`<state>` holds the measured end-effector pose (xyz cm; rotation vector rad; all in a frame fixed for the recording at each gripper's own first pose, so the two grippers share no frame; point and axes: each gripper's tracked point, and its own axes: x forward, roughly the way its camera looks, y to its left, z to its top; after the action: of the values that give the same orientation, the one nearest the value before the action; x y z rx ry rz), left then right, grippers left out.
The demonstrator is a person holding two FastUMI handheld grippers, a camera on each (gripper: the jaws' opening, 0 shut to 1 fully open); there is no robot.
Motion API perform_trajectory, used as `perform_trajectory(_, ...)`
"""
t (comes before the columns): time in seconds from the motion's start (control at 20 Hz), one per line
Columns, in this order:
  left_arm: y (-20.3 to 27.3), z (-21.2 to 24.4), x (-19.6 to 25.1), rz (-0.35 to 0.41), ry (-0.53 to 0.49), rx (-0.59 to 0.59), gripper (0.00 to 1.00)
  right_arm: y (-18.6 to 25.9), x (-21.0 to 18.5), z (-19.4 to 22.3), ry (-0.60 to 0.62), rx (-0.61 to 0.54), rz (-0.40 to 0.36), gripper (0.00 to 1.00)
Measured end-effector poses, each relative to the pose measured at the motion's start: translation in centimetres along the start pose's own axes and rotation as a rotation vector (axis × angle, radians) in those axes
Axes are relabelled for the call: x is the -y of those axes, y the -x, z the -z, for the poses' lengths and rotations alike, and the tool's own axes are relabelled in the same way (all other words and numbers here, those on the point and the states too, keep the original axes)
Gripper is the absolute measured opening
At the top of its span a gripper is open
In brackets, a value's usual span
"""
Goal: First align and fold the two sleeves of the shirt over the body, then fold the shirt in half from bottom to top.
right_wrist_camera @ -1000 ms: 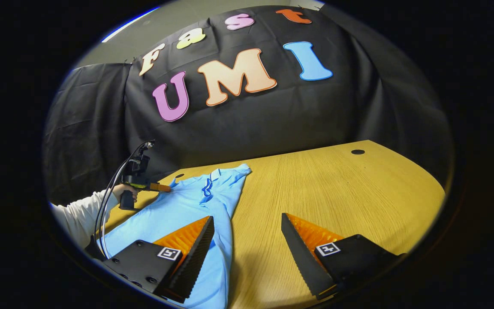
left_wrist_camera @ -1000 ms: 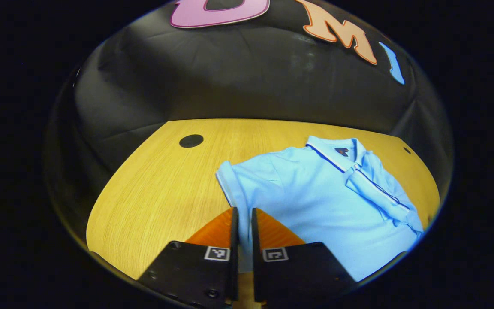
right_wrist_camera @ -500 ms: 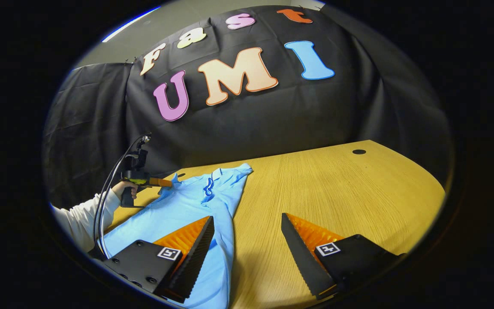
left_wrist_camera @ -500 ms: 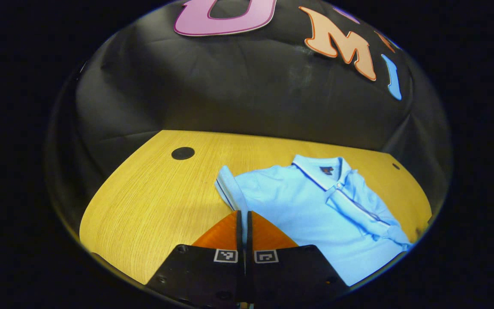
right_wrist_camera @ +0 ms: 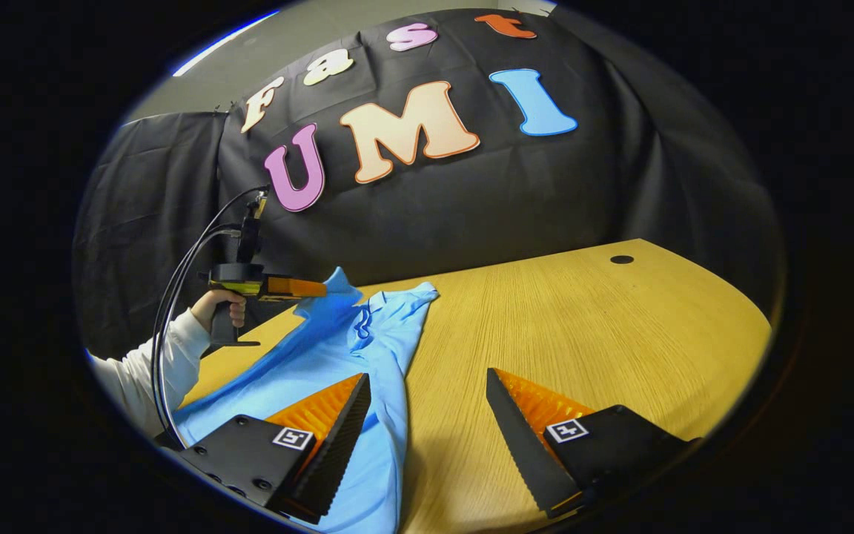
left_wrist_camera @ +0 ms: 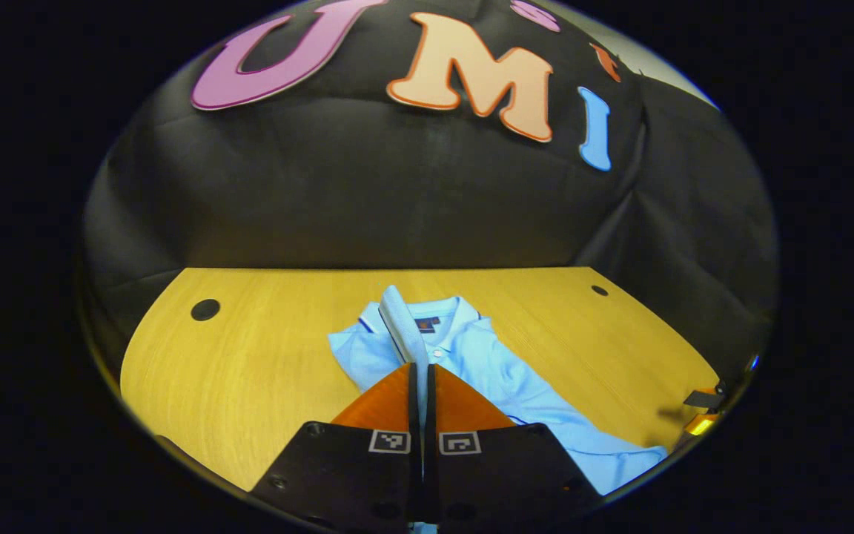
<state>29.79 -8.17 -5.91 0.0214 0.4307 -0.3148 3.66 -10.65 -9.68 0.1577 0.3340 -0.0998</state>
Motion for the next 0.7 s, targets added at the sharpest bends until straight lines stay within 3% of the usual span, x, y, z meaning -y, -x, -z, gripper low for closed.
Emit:
perform_trajectory(0.2, -1.5, 3.1, 4.0, 0.033, -0.092, -0.063, 0.00, 0.2, -0.2, 0.1, 0.003, -0.002, -0.002, 0.98)
perform_trajectory(0.4, -2.0, 4.2, 5.3, 0.007, -0.180, -0.068, 0.00, 0.2, -0.6, 0.2, 0.000, -0.003, -0.012, 0.98)
perform_trajectory(0.55, -1.5, 4.2, 6.4, 0.017, -0.183, -0.047, 0.02, 0.2, -0.5, 0.3, 0.011, -0.001, -0.008, 0.98)
perform_trajectory(0.7, 0.0, 3.9, 6.7, 0.008, -0.177, -0.031, 0.10, 0.4, -1.2, 0.6, 0.010, -0.009, -0.023, 0.98)
